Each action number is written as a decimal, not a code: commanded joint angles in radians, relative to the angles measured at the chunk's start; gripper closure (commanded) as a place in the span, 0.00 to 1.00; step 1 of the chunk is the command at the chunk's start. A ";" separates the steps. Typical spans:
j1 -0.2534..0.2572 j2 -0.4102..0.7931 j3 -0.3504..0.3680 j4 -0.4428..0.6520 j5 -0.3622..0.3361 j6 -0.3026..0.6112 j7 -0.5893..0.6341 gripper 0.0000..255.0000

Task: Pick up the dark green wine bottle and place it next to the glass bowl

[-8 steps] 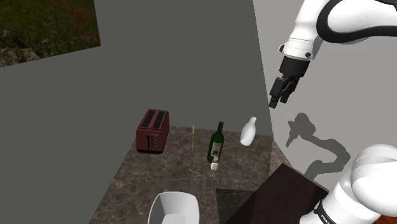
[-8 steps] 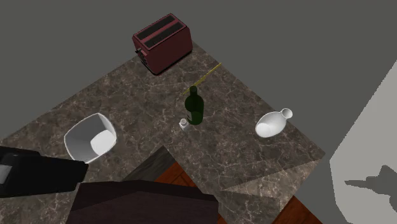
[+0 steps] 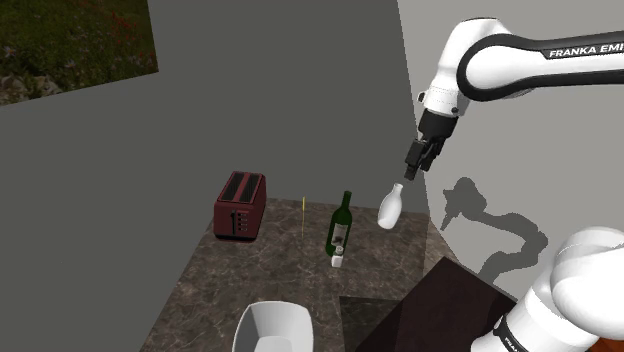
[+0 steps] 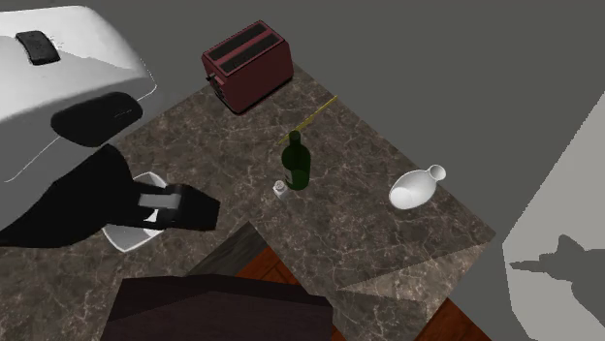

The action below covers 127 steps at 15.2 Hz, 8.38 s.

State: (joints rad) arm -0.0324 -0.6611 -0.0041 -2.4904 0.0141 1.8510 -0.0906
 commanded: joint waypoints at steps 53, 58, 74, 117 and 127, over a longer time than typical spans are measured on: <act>-0.062 1.100 -0.092 0.449 0.088 0.737 -0.448 1.00; -0.057 1.050 -0.099 0.452 0.078 0.684 -0.440 1.00; -0.047 0.913 -0.113 0.496 0.047 0.505 -0.417 1.00; -0.044 0.778 -0.121 0.908 0.017 -0.041 -0.390 1.00; -0.047 0.807 -0.123 1.081 0.020 -0.185 -0.390 1.00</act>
State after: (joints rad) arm -0.0796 0.1411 -0.1267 -1.4285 0.0337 1.6801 -0.4812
